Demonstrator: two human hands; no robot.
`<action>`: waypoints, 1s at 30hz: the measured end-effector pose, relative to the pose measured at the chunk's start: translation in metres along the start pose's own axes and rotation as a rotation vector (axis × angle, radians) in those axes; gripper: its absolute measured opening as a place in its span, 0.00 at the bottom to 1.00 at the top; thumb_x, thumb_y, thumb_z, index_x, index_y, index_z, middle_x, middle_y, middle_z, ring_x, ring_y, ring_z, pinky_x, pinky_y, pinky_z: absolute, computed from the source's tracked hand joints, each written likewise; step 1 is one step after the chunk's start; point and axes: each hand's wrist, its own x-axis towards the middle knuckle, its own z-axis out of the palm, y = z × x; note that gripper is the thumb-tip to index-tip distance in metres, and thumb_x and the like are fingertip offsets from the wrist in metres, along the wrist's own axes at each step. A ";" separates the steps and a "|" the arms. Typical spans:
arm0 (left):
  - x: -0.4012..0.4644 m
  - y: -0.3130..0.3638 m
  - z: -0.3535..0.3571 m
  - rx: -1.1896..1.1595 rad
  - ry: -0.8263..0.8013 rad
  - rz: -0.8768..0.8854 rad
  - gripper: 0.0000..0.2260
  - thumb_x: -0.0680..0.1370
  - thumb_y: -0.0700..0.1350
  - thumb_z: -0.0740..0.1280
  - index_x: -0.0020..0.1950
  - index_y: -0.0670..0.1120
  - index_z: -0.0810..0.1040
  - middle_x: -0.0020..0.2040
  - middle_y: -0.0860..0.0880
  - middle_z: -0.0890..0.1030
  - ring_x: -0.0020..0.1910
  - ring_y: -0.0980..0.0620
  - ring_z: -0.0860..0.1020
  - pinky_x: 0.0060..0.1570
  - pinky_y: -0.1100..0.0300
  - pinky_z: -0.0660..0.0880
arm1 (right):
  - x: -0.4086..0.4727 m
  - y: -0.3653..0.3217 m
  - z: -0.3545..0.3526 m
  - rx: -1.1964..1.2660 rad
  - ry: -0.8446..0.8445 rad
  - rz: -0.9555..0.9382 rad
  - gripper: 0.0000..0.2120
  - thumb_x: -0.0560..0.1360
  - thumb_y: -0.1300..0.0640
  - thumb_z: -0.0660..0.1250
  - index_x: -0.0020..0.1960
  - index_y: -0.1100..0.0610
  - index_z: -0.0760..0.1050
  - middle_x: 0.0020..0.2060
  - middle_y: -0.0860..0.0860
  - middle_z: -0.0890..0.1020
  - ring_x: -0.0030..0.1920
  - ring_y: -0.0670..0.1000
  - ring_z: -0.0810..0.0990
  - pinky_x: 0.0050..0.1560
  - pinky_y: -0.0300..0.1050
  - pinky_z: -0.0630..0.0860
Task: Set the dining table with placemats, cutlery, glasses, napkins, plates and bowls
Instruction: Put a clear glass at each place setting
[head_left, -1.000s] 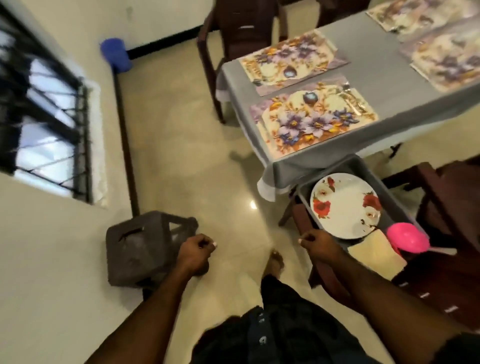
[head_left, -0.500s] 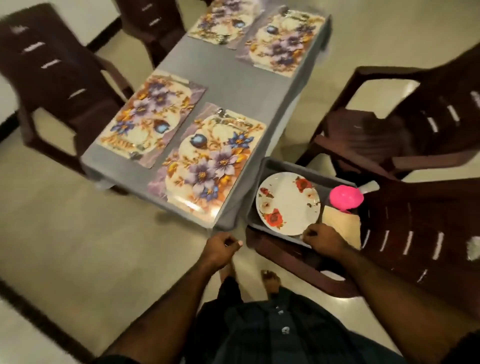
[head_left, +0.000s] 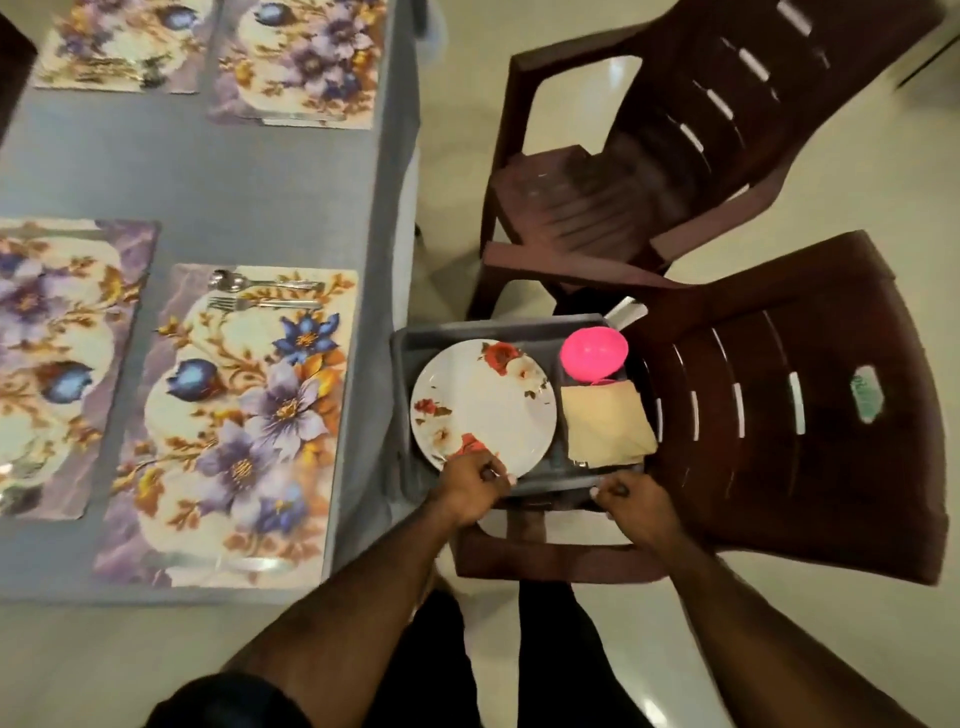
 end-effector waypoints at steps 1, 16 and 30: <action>0.012 0.013 0.009 0.002 -0.007 -0.003 0.09 0.66 0.59 0.76 0.40 0.59 0.80 0.43 0.50 0.83 0.44 0.47 0.82 0.47 0.57 0.79 | 0.009 0.000 0.001 -0.007 0.009 0.007 0.06 0.74 0.50 0.76 0.44 0.51 0.82 0.40 0.47 0.85 0.47 0.55 0.85 0.50 0.50 0.80; 0.204 0.062 0.144 -0.230 0.117 -0.207 0.29 0.62 0.54 0.87 0.58 0.49 0.82 0.51 0.55 0.86 0.45 0.59 0.83 0.39 0.65 0.78 | 0.162 0.028 -0.027 -0.034 0.326 -0.012 0.18 0.75 0.57 0.72 0.64 0.57 0.78 0.59 0.58 0.79 0.56 0.60 0.81 0.58 0.55 0.80; 0.166 0.042 0.085 -0.302 0.263 -0.171 0.17 0.73 0.44 0.82 0.60 0.43 0.86 0.55 0.48 0.88 0.51 0.50 0.86 0.58 0.52 0.83 | 0.138 -0.014 0.011 -0.254 0.413 -0.246 0.17 0.76 0.51 0.68 0.64 0.53 0.77 0.58 0.54 0.78 0.49 0.59 0.82 0.43 0.52 0.81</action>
